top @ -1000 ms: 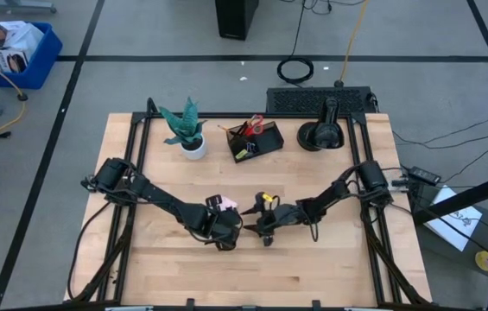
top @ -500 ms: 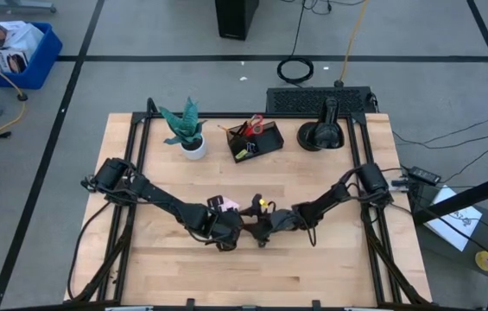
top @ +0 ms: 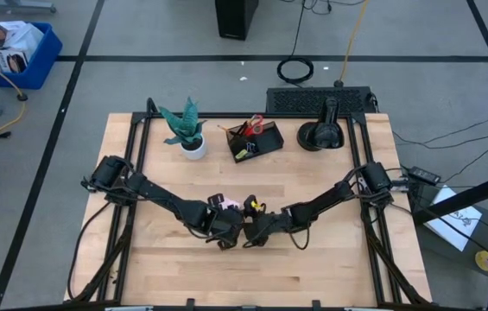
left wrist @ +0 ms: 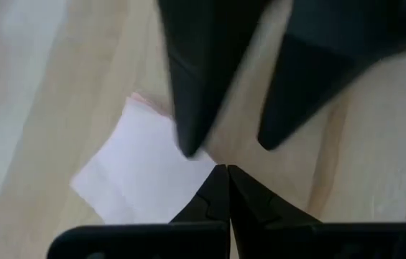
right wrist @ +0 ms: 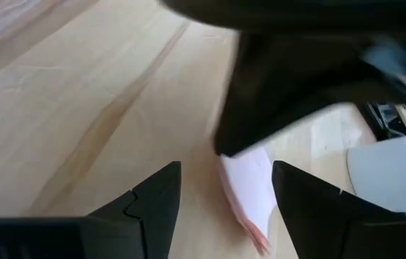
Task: Pick and place office supplies into organizer
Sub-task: Put the pink sticky notes into the black mesh desk organizer
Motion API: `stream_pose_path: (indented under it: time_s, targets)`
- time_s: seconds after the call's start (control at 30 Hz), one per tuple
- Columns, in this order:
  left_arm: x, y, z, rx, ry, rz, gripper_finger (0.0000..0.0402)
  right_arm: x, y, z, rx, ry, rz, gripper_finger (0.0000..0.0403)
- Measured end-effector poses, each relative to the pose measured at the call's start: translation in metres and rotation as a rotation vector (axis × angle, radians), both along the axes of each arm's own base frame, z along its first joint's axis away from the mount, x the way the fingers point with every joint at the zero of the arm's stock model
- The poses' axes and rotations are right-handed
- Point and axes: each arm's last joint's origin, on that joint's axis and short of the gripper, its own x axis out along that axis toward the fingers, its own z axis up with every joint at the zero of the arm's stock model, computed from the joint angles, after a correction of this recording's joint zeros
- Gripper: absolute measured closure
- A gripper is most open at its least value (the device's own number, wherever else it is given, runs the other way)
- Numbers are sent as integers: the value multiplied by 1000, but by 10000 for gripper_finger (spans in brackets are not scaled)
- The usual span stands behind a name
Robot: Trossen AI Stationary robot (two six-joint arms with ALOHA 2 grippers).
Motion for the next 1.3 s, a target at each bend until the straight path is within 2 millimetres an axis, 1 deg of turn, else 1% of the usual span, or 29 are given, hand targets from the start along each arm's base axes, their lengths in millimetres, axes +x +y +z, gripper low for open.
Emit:
stream_pose_path:
  time_s: [0.13, 0.33, 0.43, 0.53, 0.77, 0.93, 0.97, 1.03, 1.13, 1.3]
  targets:
    - [0, 3, 10, -3, -34, -4, 401, 6, 5, 5, -8, 1, 12, 193]
    - [0, 2, 12, -5, -38, -9, 401, 11, 1, 10, -26, -36, -31, 193]
    - [0, 2, 12, -9, -45, -9, 401, 12, -3, 10, -10, -37, -50, 208]
    - [1, 2, 13, -10, -49, -12, 401, 12, -7, 9, 22, -40, -81, 237]
    - [4, 0, 14, -42, -79, -27, 401, 15, -10, 10, 64, -60, -91, 315]
    - [4, -3, 14, -45, -87, -32, 401, 15, -13, 10, 89, -64, -117, 386]
    - [4, -3, 15, -48, -90, -26, 399, 15, -13, 10, 86, -62, -120, 394]
    - [4, -3, 15, -60, -99, -4, 392, 15, -14, 10, 78, -66, -133, 396]
    - [5, -3, 15, -75, -112, 14, 368, 14, -13, 10, 51, -66, -163, 399]
    - [2, -8, 15, -75, -102, 1, 304, 7, -10, 5, -30, -6, -206, 400]
